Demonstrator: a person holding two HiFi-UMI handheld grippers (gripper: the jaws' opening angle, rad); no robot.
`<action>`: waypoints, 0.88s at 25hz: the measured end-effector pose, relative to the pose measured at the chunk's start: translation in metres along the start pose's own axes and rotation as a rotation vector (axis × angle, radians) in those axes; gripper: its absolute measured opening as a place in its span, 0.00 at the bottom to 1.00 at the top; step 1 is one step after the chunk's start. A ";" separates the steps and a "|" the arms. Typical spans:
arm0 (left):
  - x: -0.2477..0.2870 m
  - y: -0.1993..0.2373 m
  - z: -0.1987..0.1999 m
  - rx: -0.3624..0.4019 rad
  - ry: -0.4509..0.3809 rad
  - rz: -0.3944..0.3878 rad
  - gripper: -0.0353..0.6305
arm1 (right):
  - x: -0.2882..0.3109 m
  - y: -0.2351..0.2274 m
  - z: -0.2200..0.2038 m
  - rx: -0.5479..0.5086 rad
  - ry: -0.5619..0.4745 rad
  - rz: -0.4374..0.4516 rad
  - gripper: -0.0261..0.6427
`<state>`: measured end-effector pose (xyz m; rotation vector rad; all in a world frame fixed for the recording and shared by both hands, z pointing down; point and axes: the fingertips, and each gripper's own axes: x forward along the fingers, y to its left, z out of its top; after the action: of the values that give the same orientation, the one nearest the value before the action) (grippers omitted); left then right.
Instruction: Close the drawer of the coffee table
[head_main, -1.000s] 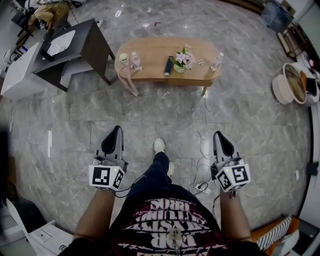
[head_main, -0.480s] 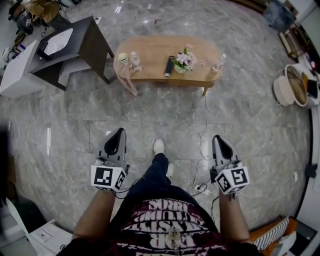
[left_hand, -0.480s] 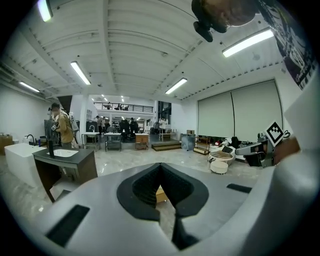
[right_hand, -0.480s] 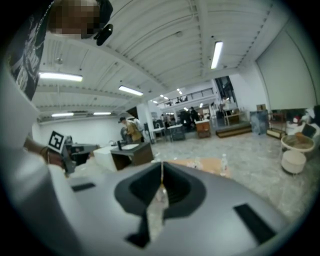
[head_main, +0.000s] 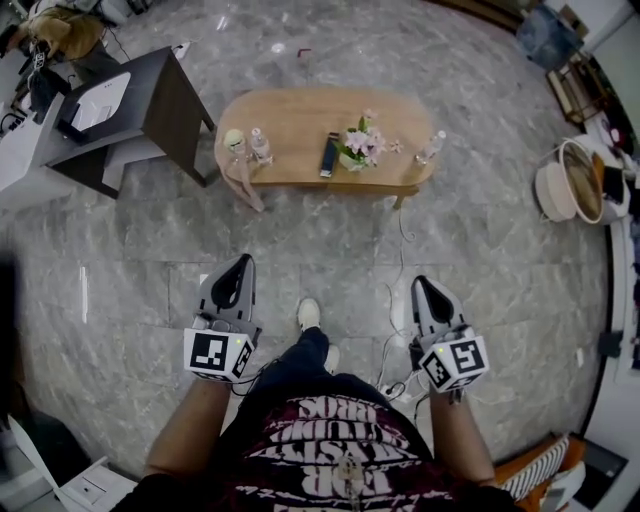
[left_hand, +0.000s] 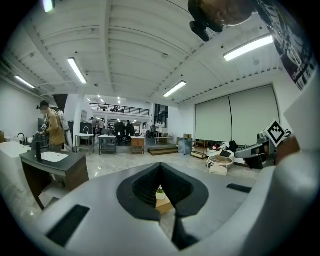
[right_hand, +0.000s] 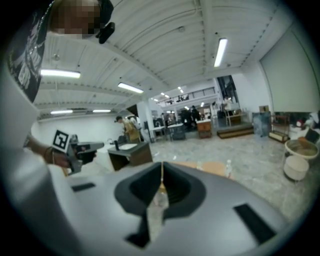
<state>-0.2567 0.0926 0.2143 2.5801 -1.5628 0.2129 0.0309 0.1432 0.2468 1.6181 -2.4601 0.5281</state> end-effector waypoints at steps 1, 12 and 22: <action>0.008 0.006 0.005 0.024 -0.008 -0.004 0.09 | 0.008 -0.001 0.010 -0.011 -0.006 -0.003 0.09; 0.091 0.046 0.024 -0.005 -0.077 -0.110 0.09 | 0.052 -0.003 0.083 -0.114 -0.039 -0.085 0.09; 0.120 0.069 -0.004 -0.096 -0.037 -0.113 0.09 | 0.070 -0.012 0.092 -0.153 -0.003 -0.109 0.09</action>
<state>-0.2626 -0.0431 0.2417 2.6015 -1.3964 0.0787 0.0194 0.0452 0.1855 1.6802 -2.3340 0.3136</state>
